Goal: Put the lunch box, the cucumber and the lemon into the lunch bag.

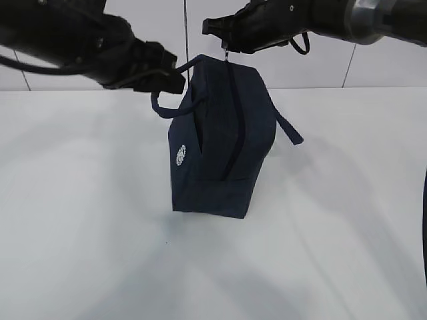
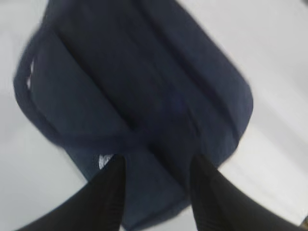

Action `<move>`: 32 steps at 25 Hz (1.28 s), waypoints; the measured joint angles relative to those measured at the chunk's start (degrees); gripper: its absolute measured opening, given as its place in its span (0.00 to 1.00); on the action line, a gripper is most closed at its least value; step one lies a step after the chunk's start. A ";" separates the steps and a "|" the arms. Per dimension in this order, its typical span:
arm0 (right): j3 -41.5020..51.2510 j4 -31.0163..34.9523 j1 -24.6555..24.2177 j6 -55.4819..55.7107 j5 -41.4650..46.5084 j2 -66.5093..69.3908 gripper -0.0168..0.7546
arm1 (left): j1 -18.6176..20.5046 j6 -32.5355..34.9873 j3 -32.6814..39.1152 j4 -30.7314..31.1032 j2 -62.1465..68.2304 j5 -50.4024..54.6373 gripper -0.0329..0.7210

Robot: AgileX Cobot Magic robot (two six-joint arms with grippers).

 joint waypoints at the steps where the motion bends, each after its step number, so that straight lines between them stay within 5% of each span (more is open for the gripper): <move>1: 0.01 0.12 0.00 0.00 0.00 0.00 0.03 | 0.24 -0.23 -1.90 0.00 0.96 0.94 0.47; 9: -0.23 0.72 -0.01 -0.11 1.30 0.00 0.03 | 0.79 -1.63 -15.31 0.00 12.16 6.15 0.47; 20: -0.23 0.85 -0.01 -0.21 1.55 0.00 0.03 | 0.79 -2.50 -19.47 -1.72 19.42 8.50 0.46; 27: -0.23 1.20 -0.01 -0.30 2.57 0.00 0.03 | 0.79 -2.64 -19.60 0.00 20.40 10.91 0.07; 32: -0.23 1.24 -0.01 -0.30 3.97 0.00 0.03 | 0.79 0.73 -19.72 0.98 20.40 13.32 0.04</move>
